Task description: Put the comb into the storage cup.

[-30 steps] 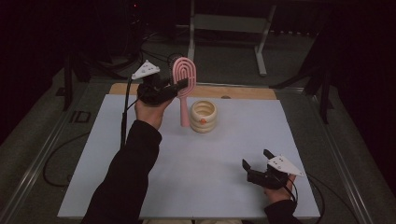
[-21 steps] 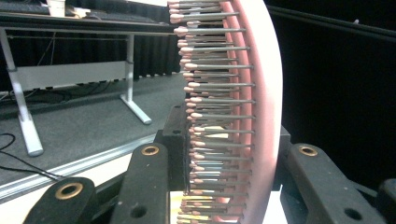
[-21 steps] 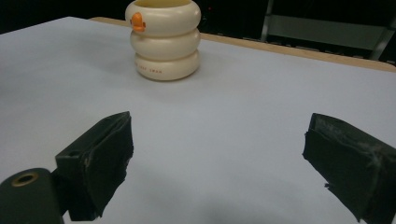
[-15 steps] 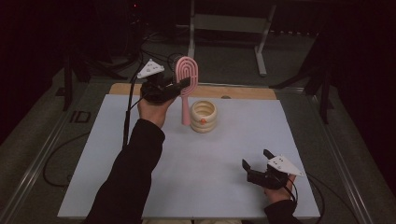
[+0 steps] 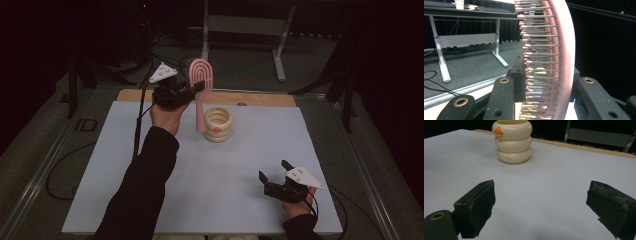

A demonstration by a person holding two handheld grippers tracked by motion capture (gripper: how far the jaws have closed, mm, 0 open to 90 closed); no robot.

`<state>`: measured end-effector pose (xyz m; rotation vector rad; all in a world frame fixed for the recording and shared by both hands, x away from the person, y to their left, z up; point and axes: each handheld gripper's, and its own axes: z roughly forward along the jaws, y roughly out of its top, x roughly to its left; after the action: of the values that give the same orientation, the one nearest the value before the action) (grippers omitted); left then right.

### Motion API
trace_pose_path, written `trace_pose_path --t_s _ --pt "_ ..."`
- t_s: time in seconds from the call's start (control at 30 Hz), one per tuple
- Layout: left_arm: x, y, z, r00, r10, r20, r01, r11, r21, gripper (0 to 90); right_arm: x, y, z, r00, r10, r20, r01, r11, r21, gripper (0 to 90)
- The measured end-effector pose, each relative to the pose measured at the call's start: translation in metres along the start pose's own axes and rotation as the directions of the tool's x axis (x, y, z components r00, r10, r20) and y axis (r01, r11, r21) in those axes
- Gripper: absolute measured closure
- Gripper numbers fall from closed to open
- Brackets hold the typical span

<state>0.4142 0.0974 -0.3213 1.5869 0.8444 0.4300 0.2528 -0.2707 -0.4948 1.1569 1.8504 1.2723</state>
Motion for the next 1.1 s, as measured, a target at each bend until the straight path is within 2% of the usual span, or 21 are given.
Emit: trace_pose_path --t_s 0.67,0.77,1.1 --pt "0.004 -0.005 0.016 0.9997 -0.021 -0.010 0.021 0.9998 -0.005 65.2 0.000 0.000 0.000 1.0000 0.005 -0.006 -0.005 1.000 0.002 7.9" --pt "0.003 -0.004 0.017 0.9999 -0.008 -0.012 0.008 1.0000 0.000 65.2 0.000 0.000 0.000 1.0000 0.005 -0.005 -0.005 1.000 0.002 7.9" --pt "0.001 0.001 0.022 0.9998 -0.007 -0.018 0.007 0.9999 -0.009 65.2 0.000 0.000 0.000 1.0000 0.006 -0.007 -0.006 1.000 -0.001 7.9"
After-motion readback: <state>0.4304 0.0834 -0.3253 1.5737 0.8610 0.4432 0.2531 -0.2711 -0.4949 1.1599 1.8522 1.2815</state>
